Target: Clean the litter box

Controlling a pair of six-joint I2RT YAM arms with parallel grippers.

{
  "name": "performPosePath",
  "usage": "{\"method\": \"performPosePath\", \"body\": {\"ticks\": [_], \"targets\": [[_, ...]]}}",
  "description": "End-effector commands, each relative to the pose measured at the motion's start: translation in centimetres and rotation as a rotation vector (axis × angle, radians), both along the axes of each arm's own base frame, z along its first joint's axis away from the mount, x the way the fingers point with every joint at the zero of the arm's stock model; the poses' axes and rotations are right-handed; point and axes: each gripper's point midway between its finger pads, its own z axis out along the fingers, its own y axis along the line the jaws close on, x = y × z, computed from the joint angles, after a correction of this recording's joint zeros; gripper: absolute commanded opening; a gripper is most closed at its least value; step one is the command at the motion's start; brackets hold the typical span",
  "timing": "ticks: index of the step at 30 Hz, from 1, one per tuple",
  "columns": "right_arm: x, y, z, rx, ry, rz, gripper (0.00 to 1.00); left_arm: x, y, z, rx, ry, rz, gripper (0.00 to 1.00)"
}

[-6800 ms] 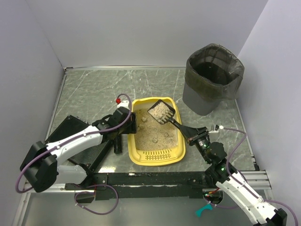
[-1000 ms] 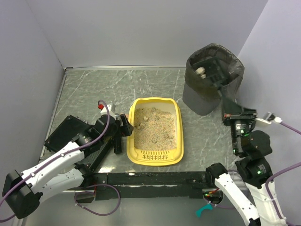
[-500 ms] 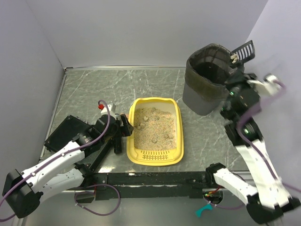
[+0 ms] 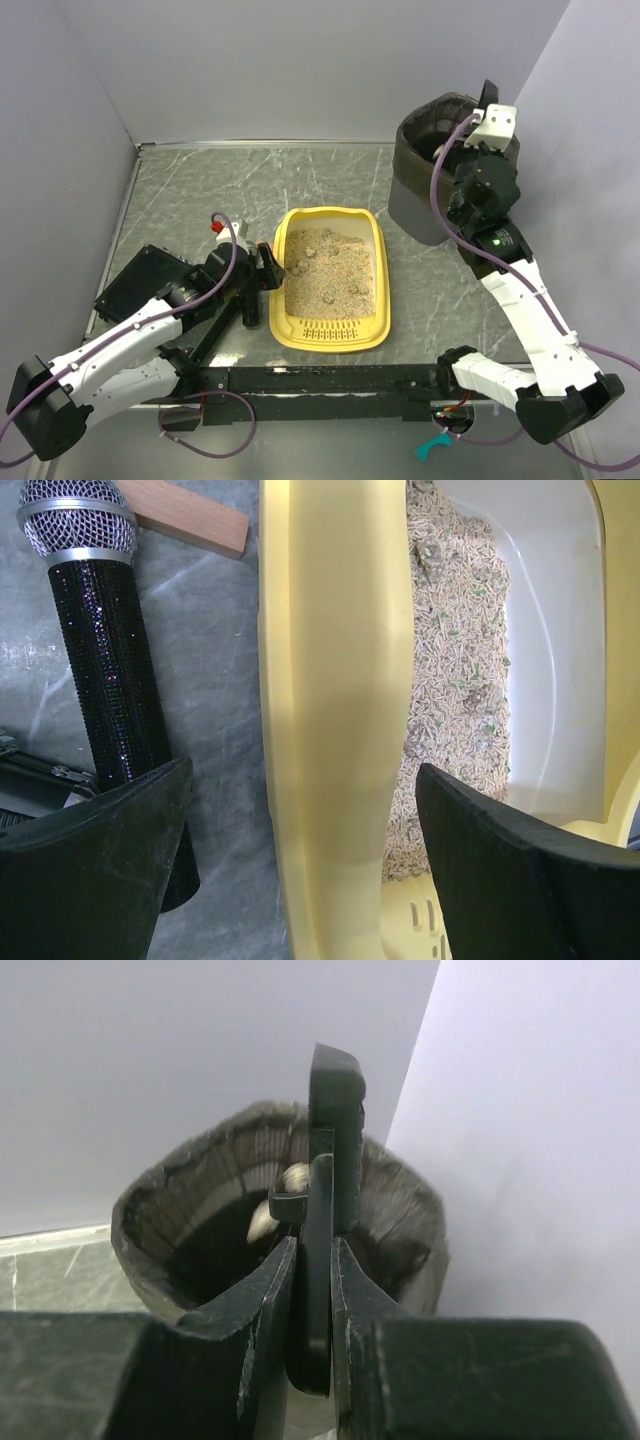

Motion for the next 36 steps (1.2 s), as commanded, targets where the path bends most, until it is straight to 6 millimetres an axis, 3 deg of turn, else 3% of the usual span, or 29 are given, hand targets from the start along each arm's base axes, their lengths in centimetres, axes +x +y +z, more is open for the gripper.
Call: {"method": "performPosePath", "body": {"ticks": [1,2,6,13,17,21,23,24,25,27,28,29,31,33,36], "targets": [[-1.0,-0.2,3.6,-0.132,-0.006,0.035,0.00,0.8,-1.1,2.3,-0.056,-0.044,-0.010,0.97],[-0.8,0.2,2.7,-0.187,0.058,0.067,0.00,0.8,-1.2,2.3,-0.053,-0.045,-0.013,0.97],[-0.6,-0.5,2.1,-0.203,0.110,0.011,0.00,0.8,-1.2,2.3,-0.059,-0.047,-0.012,0.97],[-3.8,-0.3,5.7,0.102,-0.059,0.068,0.00,0.9,-2.0,2.4,-0.080,-0.056,-0.045,0.97],[-6.0,1.7,7.1,0.215,-0.085,0.233,0.00,1.1,-2.4,2.2,-0.084,-0.055,-0.055,0.97],[-8.9,5.7,7.1,0.348,-0.026,0.494,0.00,1.4,-2.9,1.9,-0.083,-0.046,-0.059,0.97],[-10.5,7.9,5.7,0.425,0.065,0.611,0.00,1.6,-2.7,1.6,-0.062,-0.035,-0.047,0.97],[-12.0,10.6,4.9,0.446,0.133,0.768,0.00,1.7,-2.6,1.5,-0.058,-0.033,-0.043,0.97],[-12.6,11.6,4.1,0.486,0.184,0.817,0.00,1.7,-2.7,1.5,-0.059,-0.036,-0.045,0.97],[-13.9,14.1,0.3,0.526,0.392,0.912,0.00,1.7,-2.9,1.6,-0.059,-0.041,-0.062,0.97],[-14.2,14.7,-1.1,0.512,0.462,0.932,0.00,1.7,-3.0,1.6,-0.057,-0.043,-0.071,0.98],[-15.3,15.3,-3.7,0.490,0.589,0.926,0.00,1.7,-3.1,1.6,-0.056,-0.045,-0.074,0.98],[-14.3,14.8,-7.0,0.372,0.707,0.824,0.00,1.8,-3.1,1.5,-0.053,-0.044,-0.077,0.99],[-14.5,16.0,-9.5,0.339,0.823,0.835,0.00,1.7,-3.2,1.3,-0.051,-0.037,-0.081,0.99],[-14.8,18.2,-11.4,0.319,0.907,0.894,0.00,1.7,-3.1,1.0,-0.045,-0.034,-0.077,0.97]]}}
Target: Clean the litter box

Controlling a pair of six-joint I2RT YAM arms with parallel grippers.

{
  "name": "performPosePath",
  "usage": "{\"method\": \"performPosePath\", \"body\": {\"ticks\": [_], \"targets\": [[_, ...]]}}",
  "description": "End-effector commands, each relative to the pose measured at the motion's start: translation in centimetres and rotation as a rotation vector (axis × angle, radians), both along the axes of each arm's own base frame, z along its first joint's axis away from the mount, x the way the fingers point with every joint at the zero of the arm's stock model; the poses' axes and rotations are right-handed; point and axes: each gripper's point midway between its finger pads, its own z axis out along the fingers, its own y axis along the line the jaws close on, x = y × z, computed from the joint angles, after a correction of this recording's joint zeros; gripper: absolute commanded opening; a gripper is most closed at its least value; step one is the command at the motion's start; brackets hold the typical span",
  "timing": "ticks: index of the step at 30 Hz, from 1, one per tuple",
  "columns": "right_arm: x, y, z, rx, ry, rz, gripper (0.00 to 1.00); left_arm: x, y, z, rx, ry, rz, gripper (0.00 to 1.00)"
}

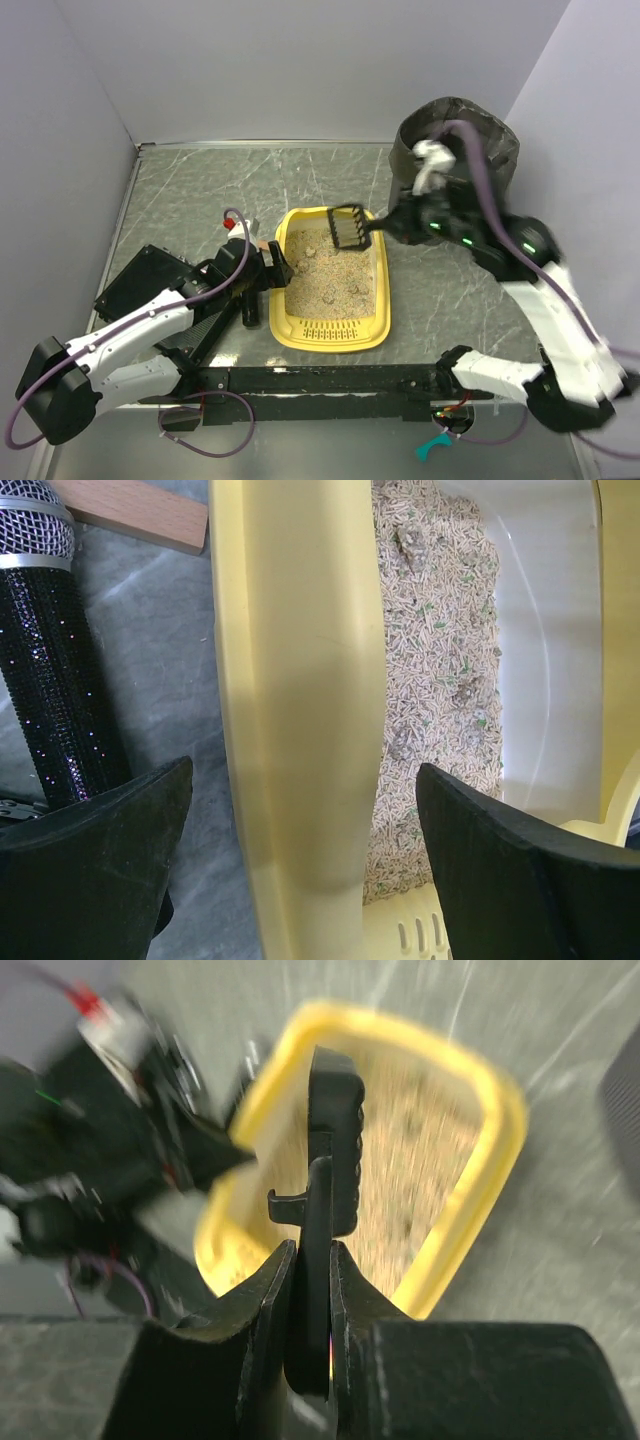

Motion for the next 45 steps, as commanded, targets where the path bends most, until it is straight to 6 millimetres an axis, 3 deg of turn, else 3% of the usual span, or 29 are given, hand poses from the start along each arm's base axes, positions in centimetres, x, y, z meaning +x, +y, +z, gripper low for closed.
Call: {"method": "performPosePath", "body": {"ticks": [1,5,8,13,17,28,34,40,45], "targets": [[-1.3,1.3,-5.9,-0.147,0.206,0.064,0.00,0.9,-1.0,2.0,-0.039,-0.053,-0.020,0.97],[1.2,-1.0,-10.3,-0.317,0.304,-0.173,0.00,0.7,-1.2,1.7,-0.039,-0.048,-0.032,0.96],[2.3,-0.8,-12.6,-0.381,0.347,-0.250,0.00,0.8,-1.4,1.4,-0.031,-0.044,-0.042,0.93],[5.5,-0.5,-13.5,-0.431,0.343,-0.387,0.00,0.8,-1.7,0.9,-0.021,-0.027,-0.058,0.93],[8.2,1.9,-14.3,-0.443,0.336,-0.374,0.00,0.9,-1.7,0.9,-0.021,-0.024,-0.048,0.92],[11.6,6.1,-15.7,-0.358,0.352,-0.366,0.00,1.3,-1.7,-0.1,-0.001,-0.001,-0.029,0.92],[12.4,9.1,-16.6,-0.341,0.408,-0.275,0.00,1.1,-1.6,-0.2,-0.016,-0.006,-0.025,0.91],[11.2,11.3,-18.1,-0.298,0.482,-0.168,0.00,1.0,-1.7,-0.2,-0.030,-0.009,-0.026,0.91],[9.7,12.2,-18.1,-0.222,0.522,-0.110,0.00,1.1,-2.0,-0.1,-0.043,-0.011,-0.031,0.90]]}}
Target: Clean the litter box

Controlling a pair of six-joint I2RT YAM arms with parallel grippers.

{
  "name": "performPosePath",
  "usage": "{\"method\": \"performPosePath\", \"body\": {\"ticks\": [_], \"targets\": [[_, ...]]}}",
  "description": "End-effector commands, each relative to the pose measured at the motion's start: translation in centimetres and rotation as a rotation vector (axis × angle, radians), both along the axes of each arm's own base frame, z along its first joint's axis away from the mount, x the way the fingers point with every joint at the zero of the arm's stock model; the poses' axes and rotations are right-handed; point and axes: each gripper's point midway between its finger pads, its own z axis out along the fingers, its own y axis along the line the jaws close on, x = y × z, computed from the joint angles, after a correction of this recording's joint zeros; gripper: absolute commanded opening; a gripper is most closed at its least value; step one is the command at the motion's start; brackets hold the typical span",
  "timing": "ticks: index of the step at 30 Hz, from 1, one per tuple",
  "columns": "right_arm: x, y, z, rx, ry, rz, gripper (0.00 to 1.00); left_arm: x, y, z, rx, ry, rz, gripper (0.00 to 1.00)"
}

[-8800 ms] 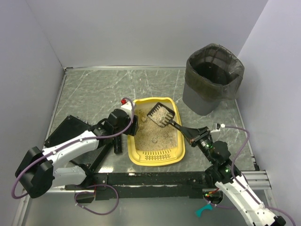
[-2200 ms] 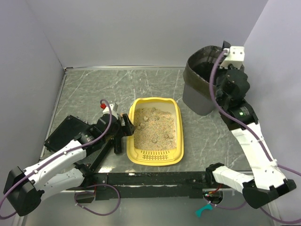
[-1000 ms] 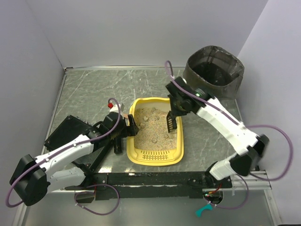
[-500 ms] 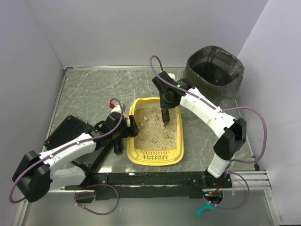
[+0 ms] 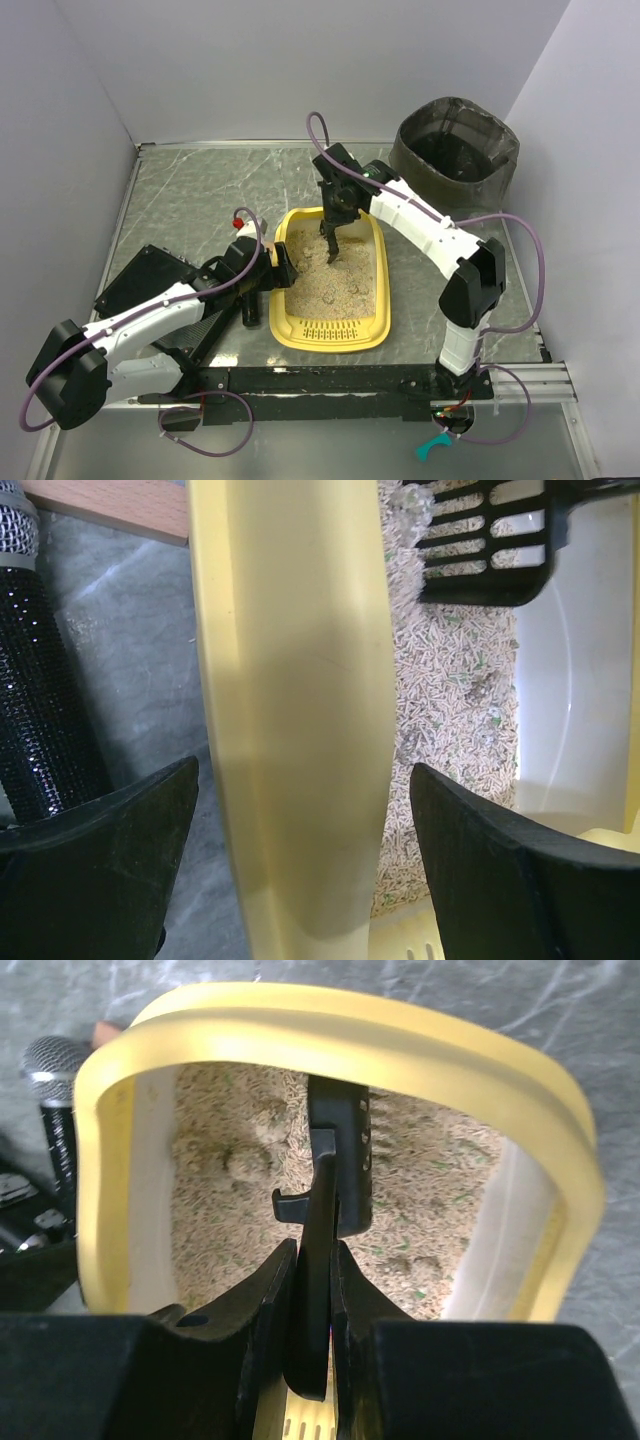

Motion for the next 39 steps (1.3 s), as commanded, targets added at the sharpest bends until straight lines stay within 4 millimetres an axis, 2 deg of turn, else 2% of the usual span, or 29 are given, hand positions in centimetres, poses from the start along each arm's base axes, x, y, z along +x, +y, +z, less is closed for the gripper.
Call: {"method": "performPosePath", "body": {"ticks": [1,3,4,6,7,9,10,12,13,14,15,16,18,19,21,22,24,26,27,28,29,31,32,34,35,39], "targets": [[-2.7,2.6,-0.2,0.151,0.088,0.066,0.00,0.6,-0.9,1.7,-0.065,-0.046,0.000,0.90],[-2.8,2.2,0.1,0.163,0.074,0.048,0.00,0.6,-1.0,1.7,-0.066,-0.043,0.002,0.90],[-3.3,2.0,-0.6,0.163,0.097,0.042,0.00,0.6,-0.9,1.7,-0.064,-0.043,0.003,0.89],[-3.4,1.9,-0.8,0.200,0.108,0.041,0.00,0.7,-0.9,1.6,-0.063,-0.044,0.009,0.89],[-4.0,1.6,-2.0,0.197,0.139,0.025,0.00,0.8,-0.9,1.7,-0.063,-0.046,0.008,0.88],[-4.1,1.1,-3.0,0.217,0.165,0.000,0.00,0.9,-1.0,1.5,-0.060,-0.042,0.007,0.87],[-4.8,0.7,-4.5,0.213,0.206,-0.017,0.00,0.9,-1.1,1.6,-0.062,-0.042,0.004,0.87],[-5.3,0.8,-4.8,0.258,0.211,-0.024,0.00,0.9,-1.4,1.4,-0.064,-0.039,-0.005,0.86],[-6.3,0.4,-6.2,0.254,0.246,-0.048,0.00,1.0,-1.5,1.4,-0.065,-0.039,-0.008,0.86],[-6.6,0.3,-6.5,0.265,0.254,-0.060,0.00,0.9,-1.6,1.4,-0.065,-0.037,-0.013,0.85],[-6.5,0.6,-5.9,0.305,0.221,-0.066,0.00,1.0,-1.6,1.2,-0.064,-0.032,-0.013,0.85],[-7.5,-0.1,-7.4,0.306,0.257,-0.118,0.00,0.9,-1.8,1.2,-0.068,-0.030,-0.023,0.85],[-8.5,-1.0,-8.8,0.332,0.255,-0.172,0.00,0.8,-2.0,1.0,-0.070,-0.024,-0.030,0.83],[-7.8,-0.4,-8.7,0.383,0.222,-0.210,0.00,0.7,-2.2,1.1,-0.081,-0.021,-0.040,0.83],[-8.3,-1.2,-9.9,0.404,0.207,-0.261,0.00,0.6,-2.2,0.9,-0.085,-0.021,-0.044,0.82],[-7.4,-0.1,-9.3,0.478,0.165,-0.277,0.00,0.6,-2.2,0.9,-0.087,-0.021,-0.045,0.82],[-7.3,-0.5,-10.3,0.513,0.134,-0.351,0.00,0.4,-2.2,0.7,-0.086,-0.014,-0.049,0.82],[-6.6,0.0,-10.0,0.568,0.073,-0.380,0.00,0.4,-2.2,0.6,-0.086,-0.010,-0.047,0.82],[-6.8,-0.5,-10.5,0.572,0.059,-0.423,0.00,0.3,-2.2,0.6,-0.087,-0.008,-0.049,0.82],[-6.1,-1.3,-10.5,0.558,-0.007,-0.474,0.00,0.3,-2.2,0.7,-0.089,-0.011,-0.050,0.82],[-6.0,-1.0,-10.2,0.575,-0.050,-0.487,0.00,0.3,-2.2,0.6,-0.091,-0.009,-0.048,0.82],[-5.8,-1.9,-10.1,0.591,-0.105,-0.559,0.00,0.3,-2.3,0.8,-0.094,-0.010,-0.048,0.82],[-5.7,-1.7,-9.4,0.630,-0.125,-0.575,0.00,0.3,-2.3,0.8,-0.095,-0.009,-0.047,0.82],[-6.0,-2.5,-9.9,0.643,-0.123,-0.632,0.00,0.3,-2.3,0.7,-0.096,-0.006,-0.051,0.82],[-5.7,-3.0,-9.2,0.656,-0.162,-0.660,0.00,0.3,-2.4,0.8,-0.097,-0.006,-0.050,0.82],[-5.3,-3.0,-8.1,0.685,-0.233,-0.629,0.00,0.3,-2.3,0.7,-0.098,-0.002,-0.046,0.82]]}}
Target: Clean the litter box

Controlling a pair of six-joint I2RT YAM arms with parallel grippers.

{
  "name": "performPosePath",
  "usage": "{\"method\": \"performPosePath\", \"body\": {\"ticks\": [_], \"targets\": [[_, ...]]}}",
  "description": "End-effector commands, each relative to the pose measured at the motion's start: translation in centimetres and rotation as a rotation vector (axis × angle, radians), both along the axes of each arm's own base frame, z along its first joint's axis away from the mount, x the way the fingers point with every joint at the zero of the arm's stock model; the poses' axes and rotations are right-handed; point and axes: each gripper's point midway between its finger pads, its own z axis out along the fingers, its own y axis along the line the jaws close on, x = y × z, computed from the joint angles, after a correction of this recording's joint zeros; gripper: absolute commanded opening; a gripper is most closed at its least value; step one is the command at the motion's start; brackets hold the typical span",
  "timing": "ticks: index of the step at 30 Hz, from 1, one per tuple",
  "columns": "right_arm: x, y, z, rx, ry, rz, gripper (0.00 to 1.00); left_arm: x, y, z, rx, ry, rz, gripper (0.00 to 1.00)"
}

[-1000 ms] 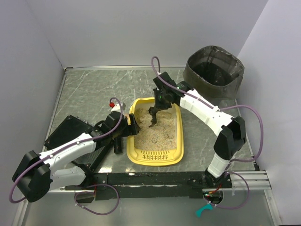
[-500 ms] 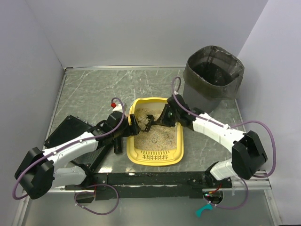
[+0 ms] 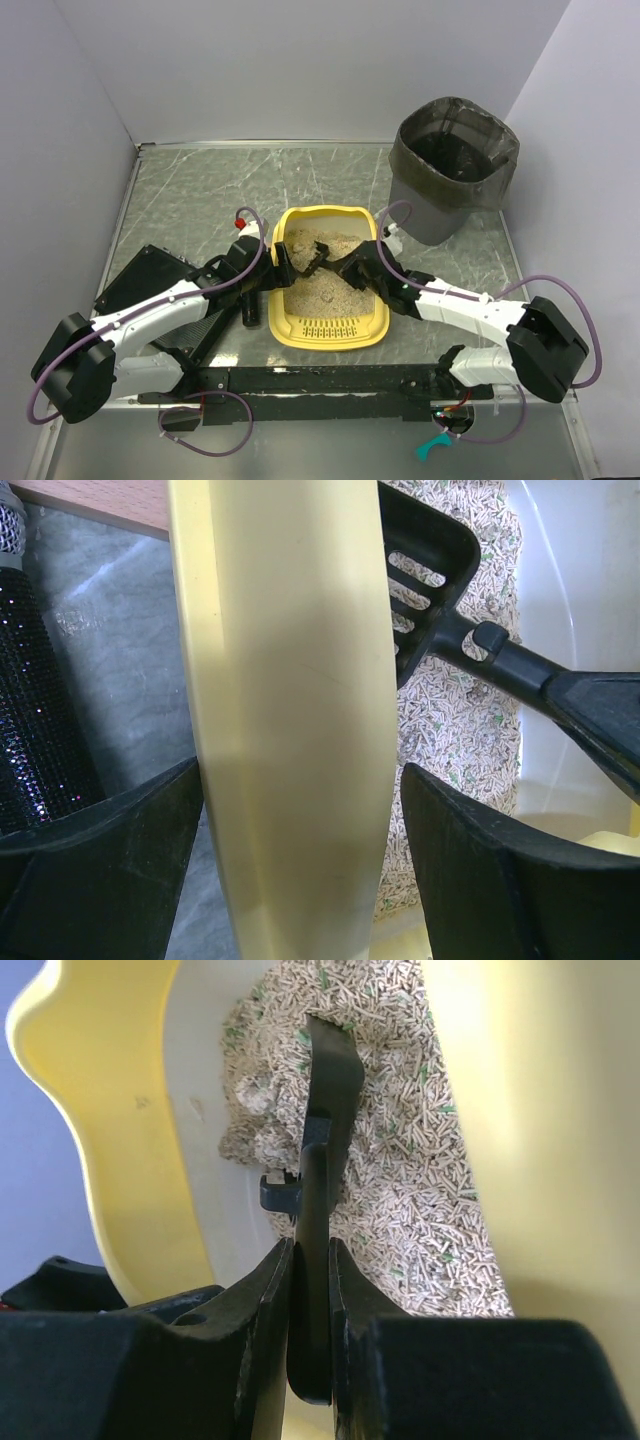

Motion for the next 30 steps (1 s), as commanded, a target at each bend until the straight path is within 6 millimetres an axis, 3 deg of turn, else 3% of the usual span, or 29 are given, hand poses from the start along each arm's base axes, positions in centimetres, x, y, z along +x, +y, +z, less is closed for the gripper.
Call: {"method": "performPosePath", "body": {"ticks": [1,2,3,5,7,9,10,12,16,20,27,30], "targets": [[1.8,-1.9,0.3,-0.038,-0.101,-0.115,0.00,-0.1,-1.8,1.5,-0.089,-0.018,-0.042,0.82],[1.6,-1.5,-0.3,-0.040,-0.101,-0.084,0.00,0.0,-1.9,1.6,-0.094,-0.021,-0.042,0.82],[2.2,-0.5,0.9,-0.012,-0.173,-0.047,0.00,0.0,-1.9,1.6,-0.095,-0.021,-0.044,0.82],[2.1,0.1,-0.2,-0.017,-0.192,-0.006,0.00,-0.2,-2.3,1.7,-0.111,-0.017,-0.055,0.82],[2.4,0.7,0.1,-0.010,-0.238,0.021,0.00,-0.2,-2.6,1.7,-0.121,-0.012,-0.065,0.82],[2.2,0.5,-0.4,-0.014,-0.257,0.023,0.00,-0.2,-2.5,1.5,-0.114,-0.006,-0.064,0.82],[2.4,0.6,0.7,0.020,-0.297,0.017,0.00,-0.3,-2.4,1.5,-0.109,-0.003,-0.057,0.82],[2.1,0.1,0.5,0.030,-0.308,0.004,0.00,-0.2,-2.2,1.5,-0.110,-0.005,-0.046,0.82],[1.7,0.1,2.7,0.048,-0.397,0.045,0.00,-0.1,-2.1,2.2,-0.129,-0.018,-0.027,0.82],[1.3,-0.6,3.1,0.084,-0.380,0.012,0.00,0.4,-1.2,2.6,-0.116,-0.014,0.047,0.83],[0.5,-1.5,4.3,0.134,-0.375,-0.017,0.00,0.9,-0.9,4.1,-0.159,-0.033,0.111,0.92],[0.1,-1.8,5.8,0.164,-0.371,-0.027,0.00,1.0,-0.9,4.6,-0.170,-0.040,0.120,0.96]]}}
